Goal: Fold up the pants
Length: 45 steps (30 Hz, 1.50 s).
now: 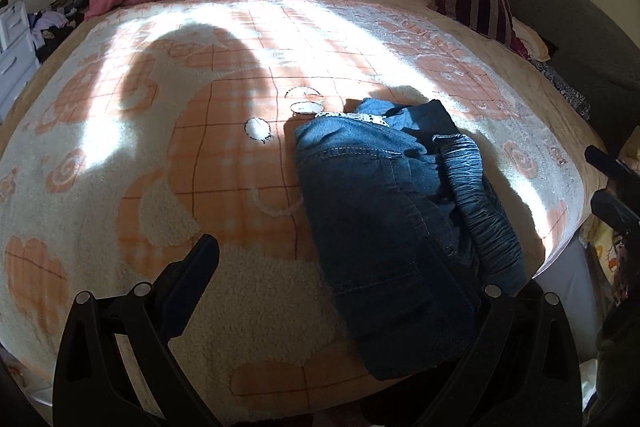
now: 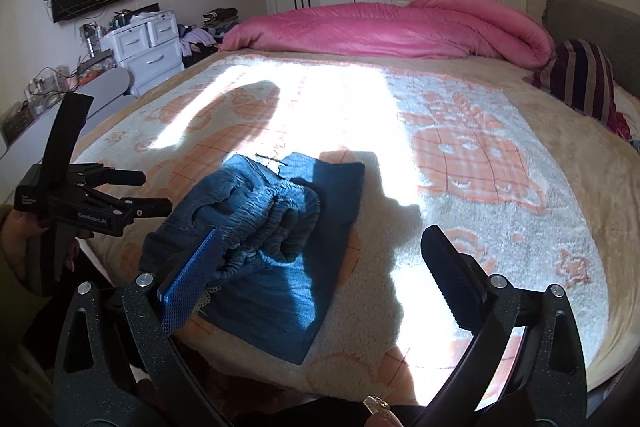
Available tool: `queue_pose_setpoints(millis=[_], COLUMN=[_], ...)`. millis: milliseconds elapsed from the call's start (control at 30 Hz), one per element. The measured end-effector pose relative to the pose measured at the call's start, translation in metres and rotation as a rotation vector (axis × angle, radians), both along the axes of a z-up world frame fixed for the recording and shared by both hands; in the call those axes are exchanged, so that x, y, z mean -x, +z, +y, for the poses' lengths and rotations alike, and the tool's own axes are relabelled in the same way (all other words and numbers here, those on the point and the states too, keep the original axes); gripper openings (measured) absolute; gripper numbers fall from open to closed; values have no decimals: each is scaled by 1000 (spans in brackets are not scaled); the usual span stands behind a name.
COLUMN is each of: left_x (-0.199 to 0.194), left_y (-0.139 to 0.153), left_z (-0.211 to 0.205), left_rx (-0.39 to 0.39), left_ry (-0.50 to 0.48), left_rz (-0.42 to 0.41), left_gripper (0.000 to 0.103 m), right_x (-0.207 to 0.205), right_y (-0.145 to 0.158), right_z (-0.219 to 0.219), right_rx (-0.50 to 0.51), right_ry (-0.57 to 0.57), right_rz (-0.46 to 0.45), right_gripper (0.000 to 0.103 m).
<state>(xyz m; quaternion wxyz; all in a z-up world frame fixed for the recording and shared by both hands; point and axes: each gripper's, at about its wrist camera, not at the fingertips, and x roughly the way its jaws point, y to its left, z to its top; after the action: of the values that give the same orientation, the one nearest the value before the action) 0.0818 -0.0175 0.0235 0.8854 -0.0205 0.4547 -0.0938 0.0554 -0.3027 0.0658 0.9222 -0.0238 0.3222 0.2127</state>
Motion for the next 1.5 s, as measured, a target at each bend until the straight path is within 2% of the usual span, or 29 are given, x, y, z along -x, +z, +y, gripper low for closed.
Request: queue_pose_setpoints(millis=[267, 533, 800, 867, 1033, 1167, 1500], left_x=[-5, -14, -31, -34, -38, -39, -41], left_y=[-6, -15, -42, -45, -48, -47, -47], left_z=[0, -14, -21, -24, -30, -33, -38], left_rx=[52, 56, 74, 78, 61, 58, 45], left_ry=[14, -12, -17, -24, -36, -51, -57], left_rz=[22, 24, 100, 111, 116, 104, 79], left_gripper=[99, 99, 99, 99, 99, 99, 99], right_x=[-11, -27, -48, -52, -63, -77, -94], right_y=[-18, -28, -45, -48, -54, -60, -85], right_z=[-4, -11, -14, -11, -2, 4, 13], right_rx=[-11, -62, -98, -95, -101, -117, -144], right_ry=[-42, -86, -92, -78, -37, -13, 29], right_rz=[79, 152, 240, 252, 285, 326, 424], right_gripper=[94, 94, 93, 81, 63, 54, 54])
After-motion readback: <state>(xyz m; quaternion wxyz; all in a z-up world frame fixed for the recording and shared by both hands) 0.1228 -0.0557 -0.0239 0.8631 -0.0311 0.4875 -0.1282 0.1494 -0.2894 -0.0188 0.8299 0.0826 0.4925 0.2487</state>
